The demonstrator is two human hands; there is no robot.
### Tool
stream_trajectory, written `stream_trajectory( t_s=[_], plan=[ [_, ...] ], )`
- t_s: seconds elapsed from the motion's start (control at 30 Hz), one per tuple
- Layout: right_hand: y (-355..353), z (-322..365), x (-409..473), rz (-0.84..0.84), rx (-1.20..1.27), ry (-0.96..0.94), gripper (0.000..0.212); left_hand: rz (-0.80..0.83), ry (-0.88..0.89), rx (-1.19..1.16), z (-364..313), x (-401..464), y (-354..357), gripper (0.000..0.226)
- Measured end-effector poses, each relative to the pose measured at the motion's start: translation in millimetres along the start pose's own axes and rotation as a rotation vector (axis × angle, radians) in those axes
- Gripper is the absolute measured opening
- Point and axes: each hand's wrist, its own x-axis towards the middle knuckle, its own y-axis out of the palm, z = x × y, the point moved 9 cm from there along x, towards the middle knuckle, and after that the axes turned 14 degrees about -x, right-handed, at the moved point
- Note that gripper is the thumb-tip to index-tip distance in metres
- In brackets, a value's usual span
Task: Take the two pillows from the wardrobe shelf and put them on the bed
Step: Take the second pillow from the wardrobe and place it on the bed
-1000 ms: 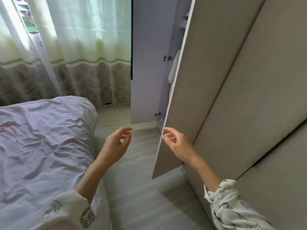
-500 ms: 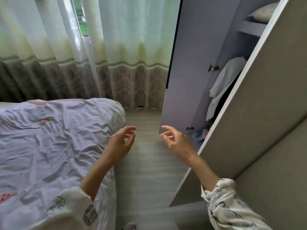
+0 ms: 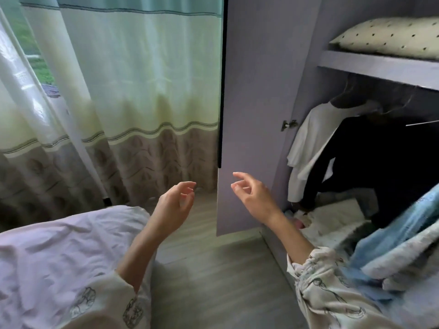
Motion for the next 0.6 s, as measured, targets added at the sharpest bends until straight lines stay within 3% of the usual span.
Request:
stream_trajectory(
  t_s=[0.3, 0.6],
  plan=[
    [-91.6, -56.8, 142.5, -0.184, -0.132, 0.09, 0.036, 0.228, 0.154, -0.101, -29.3, 176.9, 94.6, 0.029],
    [-248.8, -111.9, 231.3, -0.442, -0.266, 0.098, 0.036, 0.371, 0.416, -0.13, -120.1, 338.2, 219.6, 0.031]
  ],
)
